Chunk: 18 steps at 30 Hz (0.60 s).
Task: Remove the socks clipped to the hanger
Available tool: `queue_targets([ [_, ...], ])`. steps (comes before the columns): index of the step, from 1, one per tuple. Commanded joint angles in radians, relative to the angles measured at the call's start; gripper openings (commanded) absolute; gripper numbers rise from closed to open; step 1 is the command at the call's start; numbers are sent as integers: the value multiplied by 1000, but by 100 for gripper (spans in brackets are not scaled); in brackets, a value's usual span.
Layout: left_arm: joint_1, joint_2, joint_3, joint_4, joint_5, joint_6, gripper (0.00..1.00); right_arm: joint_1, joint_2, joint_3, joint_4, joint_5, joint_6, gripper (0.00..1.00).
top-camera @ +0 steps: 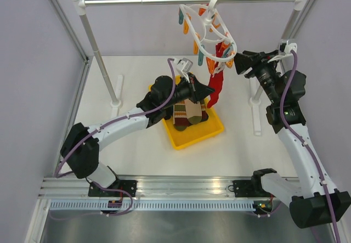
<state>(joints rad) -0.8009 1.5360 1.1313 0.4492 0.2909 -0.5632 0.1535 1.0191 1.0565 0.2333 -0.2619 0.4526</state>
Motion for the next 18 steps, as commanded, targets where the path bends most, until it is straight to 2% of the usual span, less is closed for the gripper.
queue_targets([
  [1, -24, 33, 70, 26, -41, -3, 2, 7, -11, 53, 0, -4, 8, 63],
  [18, -78, 121, 188, 10, -134, 9, 2, 11, -90, -4, -46, -17, -17, 63],
])
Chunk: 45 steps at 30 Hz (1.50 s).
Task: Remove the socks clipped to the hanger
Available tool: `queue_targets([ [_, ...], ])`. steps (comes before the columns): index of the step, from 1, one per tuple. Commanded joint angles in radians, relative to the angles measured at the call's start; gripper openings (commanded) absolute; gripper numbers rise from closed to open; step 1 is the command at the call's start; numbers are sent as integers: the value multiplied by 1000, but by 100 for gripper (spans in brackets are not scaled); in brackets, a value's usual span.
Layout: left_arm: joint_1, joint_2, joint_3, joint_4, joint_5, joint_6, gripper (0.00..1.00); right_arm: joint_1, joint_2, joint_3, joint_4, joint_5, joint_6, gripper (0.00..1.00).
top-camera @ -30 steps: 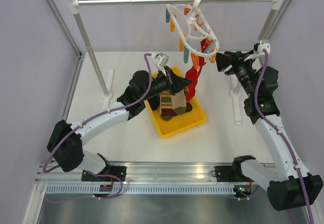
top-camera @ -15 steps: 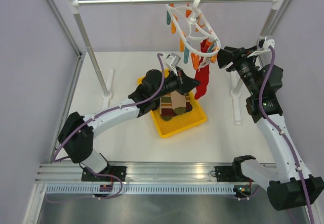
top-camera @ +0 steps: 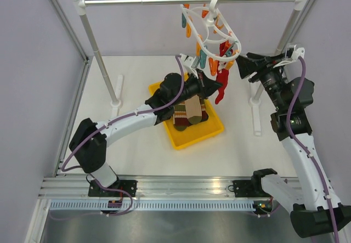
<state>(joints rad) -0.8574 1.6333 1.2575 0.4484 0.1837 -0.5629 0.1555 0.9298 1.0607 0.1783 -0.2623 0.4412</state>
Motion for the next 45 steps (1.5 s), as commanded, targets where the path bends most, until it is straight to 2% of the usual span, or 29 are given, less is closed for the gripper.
queue_targets([
  [1, -28, 26, 74, 6, -32, 17, 2, 7, 3, -4, 10, -20, -6, 63],
  [26, -86, 117, 180, -68, -115, 49, 2, 59, 89, 64, 62, 83, -18, 64],
  [29, -94, 119, 187, -94, -159, 64, 2, 75, 84, 64, 66, 123, -21, 63],
  [32, -106, 108, 186, -129, -272, 81, 2, 82, 66, 48, 75, 156, -19, 62],
  [36, -115, 97, 175, -157, -372, 106, 2, 85, 61, 44, 81, 178, -15, 54],
  [42, -127, 86, 155, -155, -420, 142, 2, 87, 76, 36, 110, 196, 10, 46],
  [45, -127, 76, 149, -155, -428, 150, 2, 87, 90, 42, 102, 193, 7, 38],
])
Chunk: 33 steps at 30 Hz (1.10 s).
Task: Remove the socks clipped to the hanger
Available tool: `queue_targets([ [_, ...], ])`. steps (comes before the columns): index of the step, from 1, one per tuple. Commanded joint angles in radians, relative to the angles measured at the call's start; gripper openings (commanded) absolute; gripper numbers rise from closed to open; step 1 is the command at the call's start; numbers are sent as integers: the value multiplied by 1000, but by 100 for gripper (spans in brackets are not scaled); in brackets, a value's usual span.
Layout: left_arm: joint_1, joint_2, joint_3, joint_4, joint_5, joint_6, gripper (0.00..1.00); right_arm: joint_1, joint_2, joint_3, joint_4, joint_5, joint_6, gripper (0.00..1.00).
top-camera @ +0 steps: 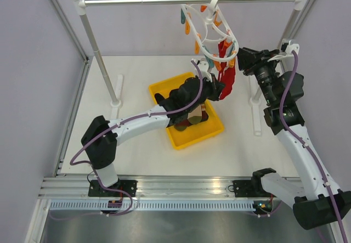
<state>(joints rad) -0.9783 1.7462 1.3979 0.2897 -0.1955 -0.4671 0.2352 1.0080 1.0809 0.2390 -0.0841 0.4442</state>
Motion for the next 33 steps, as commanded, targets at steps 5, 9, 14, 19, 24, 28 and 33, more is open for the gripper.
queue_targets([
  [5, -5, -83, -23, 5, -30, 84, 2, 7, 1, 7, 42, -11, -42, 47],
  [9, 35, -149, -68, -18, 98, 84, 2, 6, 0, 16, 14, -55, -99, 51],
  [14, 154, -235, -161, -8, 387, -25, 2, -77, 20, 21, 50, -300, -49, 53],
  [19, 265, -257, -165, -9, 692, -85, 2, -183, 18, -42, 253, -568, 85, 54],
  [24, 296, -293, -157, -14, 832, -97, 2, -186, 12, -49, 290, -638, 97, 55],
  [28, 299, -312, -149, -32, 874, -102, 2, -186, 41, -32, 342, -675, 137, 54],
  [33, 309, -321, -137, -69, 896, -100, 2, -185, 67, -18, 490, -712, 243, 47],
])
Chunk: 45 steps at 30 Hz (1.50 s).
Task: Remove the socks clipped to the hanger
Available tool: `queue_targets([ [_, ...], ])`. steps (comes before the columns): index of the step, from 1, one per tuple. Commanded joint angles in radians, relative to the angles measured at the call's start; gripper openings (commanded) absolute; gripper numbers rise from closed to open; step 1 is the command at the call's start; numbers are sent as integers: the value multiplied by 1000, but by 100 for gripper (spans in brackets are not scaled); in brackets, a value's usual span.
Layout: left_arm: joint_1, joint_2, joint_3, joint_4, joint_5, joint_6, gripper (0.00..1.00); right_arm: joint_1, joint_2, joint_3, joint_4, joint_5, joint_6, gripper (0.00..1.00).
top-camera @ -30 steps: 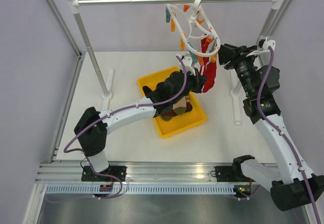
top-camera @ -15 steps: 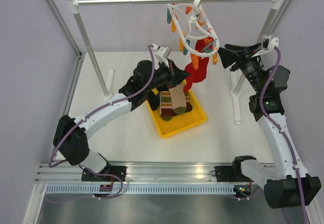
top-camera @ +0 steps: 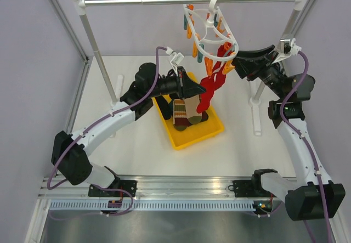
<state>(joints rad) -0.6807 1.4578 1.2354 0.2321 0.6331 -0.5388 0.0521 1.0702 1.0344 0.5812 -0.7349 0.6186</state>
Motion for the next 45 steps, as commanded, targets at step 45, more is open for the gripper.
queue_targets([
  [45, 170, -122, -255, 388, 286, -395, 2, 394, -47, 156, -478, 278, -508, 56],
])
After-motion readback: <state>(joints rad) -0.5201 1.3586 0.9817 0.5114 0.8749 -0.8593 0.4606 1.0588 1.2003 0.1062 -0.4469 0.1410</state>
